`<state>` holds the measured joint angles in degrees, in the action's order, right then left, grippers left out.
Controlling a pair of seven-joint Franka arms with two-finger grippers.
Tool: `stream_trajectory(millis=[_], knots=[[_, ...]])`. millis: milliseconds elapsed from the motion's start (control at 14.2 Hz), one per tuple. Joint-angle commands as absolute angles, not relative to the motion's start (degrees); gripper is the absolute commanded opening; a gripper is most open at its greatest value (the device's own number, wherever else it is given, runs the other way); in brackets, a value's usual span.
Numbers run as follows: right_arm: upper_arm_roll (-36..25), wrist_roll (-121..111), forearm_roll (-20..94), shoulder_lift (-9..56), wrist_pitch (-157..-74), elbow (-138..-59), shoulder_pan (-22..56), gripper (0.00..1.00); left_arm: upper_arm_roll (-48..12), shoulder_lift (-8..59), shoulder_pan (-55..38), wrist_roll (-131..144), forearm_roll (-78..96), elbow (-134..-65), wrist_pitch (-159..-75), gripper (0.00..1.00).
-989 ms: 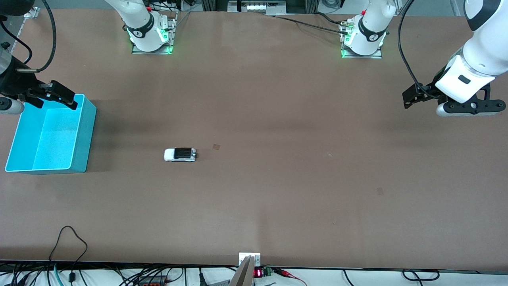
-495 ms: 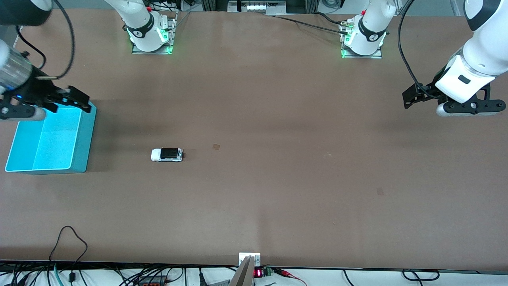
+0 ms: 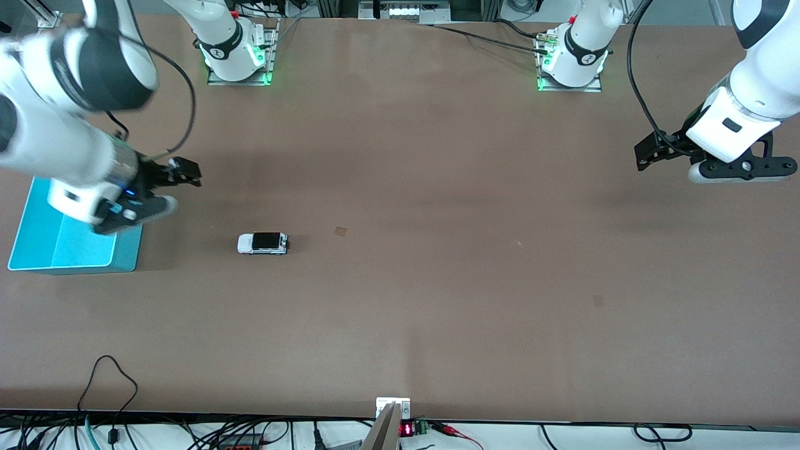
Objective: Wind and store white jeep toy
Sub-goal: 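Reach the right gripper down to the rolled jeep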
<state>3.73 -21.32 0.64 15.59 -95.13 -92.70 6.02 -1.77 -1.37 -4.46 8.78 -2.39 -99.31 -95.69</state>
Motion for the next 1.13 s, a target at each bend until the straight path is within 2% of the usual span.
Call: stream_trajectory(millis=[0,283,848,1060], knots=[[3.4,-40.6,1.2,20.4,-98.1,-92.0,7.7,1.00,-2.1,-2.4,-4.5,8.2,-3.5,-100.0,-95.2,1.00],[3.4,-64.7,1.4,21.4,-111.9,-99.8,8.0,1.00,-2.1,-2.3,-4.2,8.3,-3.5,-100.0,-95.4,1.00],[3.9,-68.9,1.3,23.8,-136.8,-112.7,11.2,1.00,-2.0,-2.4,-4.0,8.2,-3.4,-100.1,-95.2,1.00],[3.9,-68.9,1.3,26.3,-140.5,-113.0,11.3,1.00,-2.1,-2.4,-4.1,8.2,-3.4,-100.1,-95.2,1.00]])
